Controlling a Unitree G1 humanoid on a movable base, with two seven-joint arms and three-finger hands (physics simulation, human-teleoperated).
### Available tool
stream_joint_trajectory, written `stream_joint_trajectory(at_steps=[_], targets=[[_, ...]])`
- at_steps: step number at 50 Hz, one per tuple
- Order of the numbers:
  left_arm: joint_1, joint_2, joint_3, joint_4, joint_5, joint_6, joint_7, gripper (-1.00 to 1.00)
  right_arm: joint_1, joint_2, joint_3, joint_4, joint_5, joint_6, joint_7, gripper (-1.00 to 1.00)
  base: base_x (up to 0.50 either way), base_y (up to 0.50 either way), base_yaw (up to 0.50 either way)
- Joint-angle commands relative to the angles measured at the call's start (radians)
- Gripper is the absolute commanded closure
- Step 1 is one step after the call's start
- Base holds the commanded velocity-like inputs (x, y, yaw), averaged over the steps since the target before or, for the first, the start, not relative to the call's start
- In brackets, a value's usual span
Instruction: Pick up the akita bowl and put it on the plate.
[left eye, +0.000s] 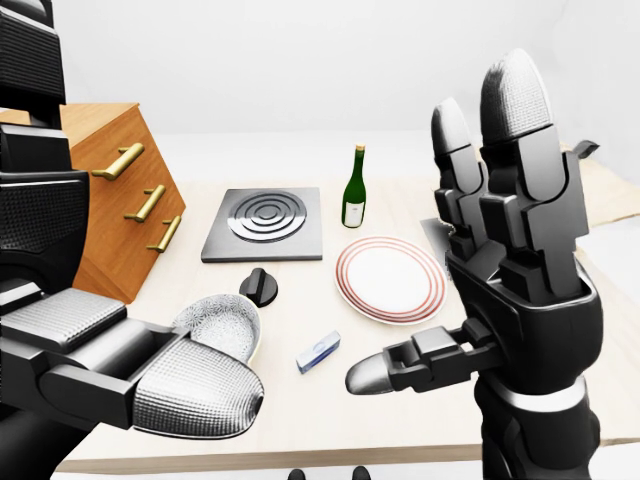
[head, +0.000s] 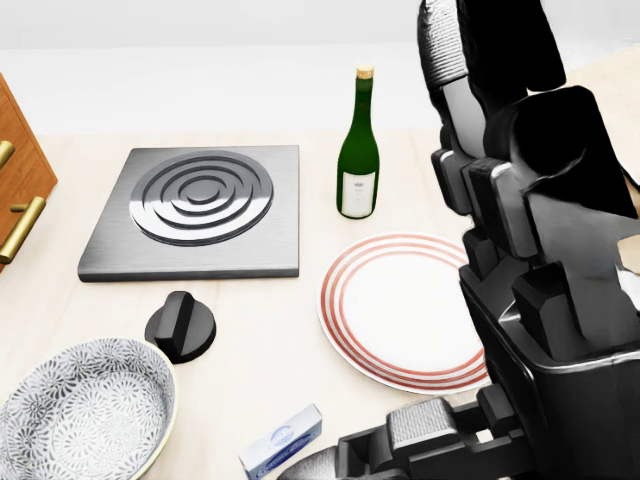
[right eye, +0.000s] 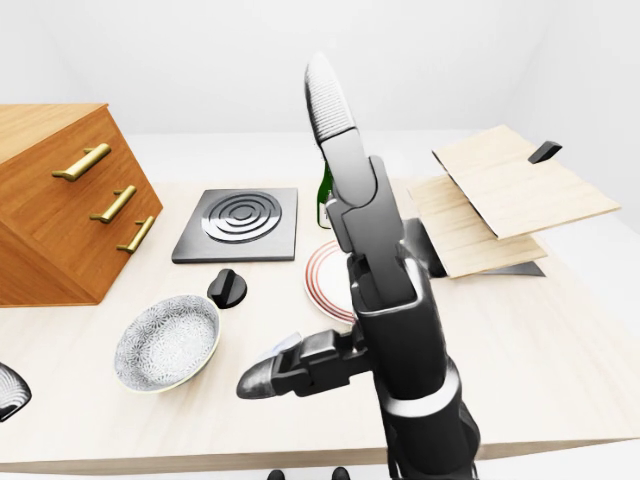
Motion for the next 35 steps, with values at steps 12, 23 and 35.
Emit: stream_joint_trajectory(at_steps=[12,23,35], targets=[[-0.004,0.017,-0.007,0.000,-0.011,0.000,0.000,-0.95,0.155,0.041,0.196,0.206,-0.285,0.000,0.197,-1.00,0.00,0.00,0.00],[-0.002,0.021,-0.023,0.000,-0.002,0.000,0.000,-0.95,0.117,0.084,0.248,0.337,-0.368,0.000,0.231,-1.00,0.00,0.00,0.00],[-0.001,0.026,-0.034,0.000,0.002,0.000,0.000,-0.95,0.054,0.131,0.243,0.457,-0.424,0.000,0.269,-1.00,0.00,0.00,0.00]])
